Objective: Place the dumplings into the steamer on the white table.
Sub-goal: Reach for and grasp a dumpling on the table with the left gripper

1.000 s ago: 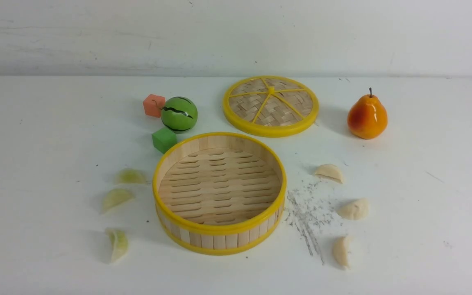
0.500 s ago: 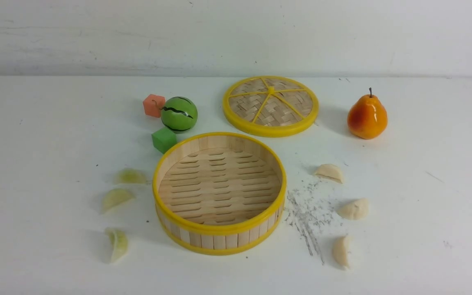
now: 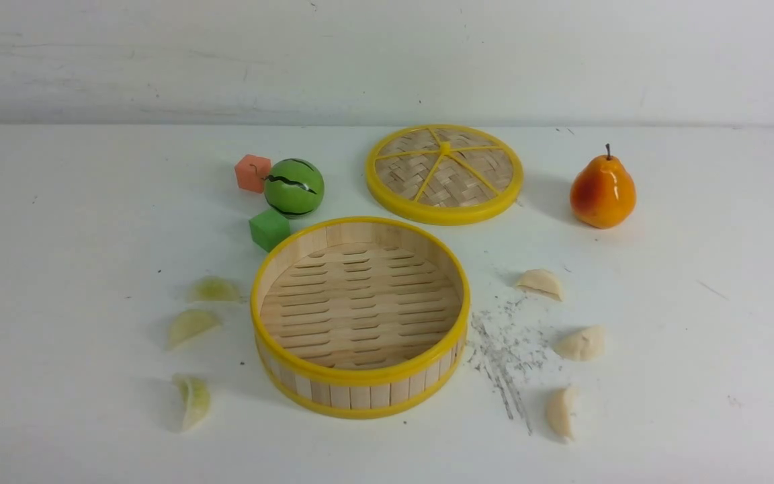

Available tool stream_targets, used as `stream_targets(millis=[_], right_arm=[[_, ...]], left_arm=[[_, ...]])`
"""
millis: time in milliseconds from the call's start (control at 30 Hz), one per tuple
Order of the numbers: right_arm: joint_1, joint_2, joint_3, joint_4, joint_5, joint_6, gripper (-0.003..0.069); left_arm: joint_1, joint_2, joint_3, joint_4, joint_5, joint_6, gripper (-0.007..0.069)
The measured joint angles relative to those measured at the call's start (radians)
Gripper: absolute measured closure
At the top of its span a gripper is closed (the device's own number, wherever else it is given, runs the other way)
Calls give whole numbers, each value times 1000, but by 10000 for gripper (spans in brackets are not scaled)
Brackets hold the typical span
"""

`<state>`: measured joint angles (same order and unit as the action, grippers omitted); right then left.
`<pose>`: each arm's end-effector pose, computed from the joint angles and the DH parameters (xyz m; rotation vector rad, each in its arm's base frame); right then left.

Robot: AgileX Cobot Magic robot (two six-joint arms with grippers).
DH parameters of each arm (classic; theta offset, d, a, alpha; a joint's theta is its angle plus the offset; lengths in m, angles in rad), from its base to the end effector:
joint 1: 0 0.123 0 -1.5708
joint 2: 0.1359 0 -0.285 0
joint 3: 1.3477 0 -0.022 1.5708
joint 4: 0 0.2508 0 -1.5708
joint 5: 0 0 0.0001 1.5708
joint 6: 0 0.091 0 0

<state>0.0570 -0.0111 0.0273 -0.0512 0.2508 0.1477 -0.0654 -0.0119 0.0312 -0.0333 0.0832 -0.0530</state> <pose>0.0553 0.0020 0.1819 0.0453 1.7508 0.1022 0.0568 -0.0040 0.1957 -0.0143 1.5873 -0.1206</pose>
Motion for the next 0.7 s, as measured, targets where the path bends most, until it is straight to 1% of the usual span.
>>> stream_targets(millis=[100, 167, 333, 433, 500, 567, 600, 633, 667, 700], right_arm=[[0, 0, 0, -40, -128, 0, 419], [0, 0, 0, -68, -231, 0, 419], [0, 0, 0, -91, -427, 23, 419], [0, 0, 0, -92, -566, 81, 419], [0, 0, 0, -93, -633, 135, 419], [0, 0, 0, -79, -698, 225, 419], [0, 0, 0, -70, -725, 275, 419], [0, 0, 0, -66, -734, 296, 419], [0, 0, 0, -59, -756, 375, 419], [0, 0, 0, -57, -763, 419, 419]], left_arm=[[0, 0, 0, 0, -11, 0, 421], [0, 0, 0, 0, -54, 0, 418], [0, 0, 0, -3, -240, -28, 415], [0, 0, 0, -3, -377, -72, 412], [0, 0, 0, -4, -438, -116, 411], [0, 0, 0, -12, -494, -224, 410], [0, 0, 0, -19, -516, -300, 410], [0, 0, 0, -21, -524, -334, 410], [0, 0, 0, -27, -558, -479, 409], [0, 0, 0, -27, -576, -563, 409]])
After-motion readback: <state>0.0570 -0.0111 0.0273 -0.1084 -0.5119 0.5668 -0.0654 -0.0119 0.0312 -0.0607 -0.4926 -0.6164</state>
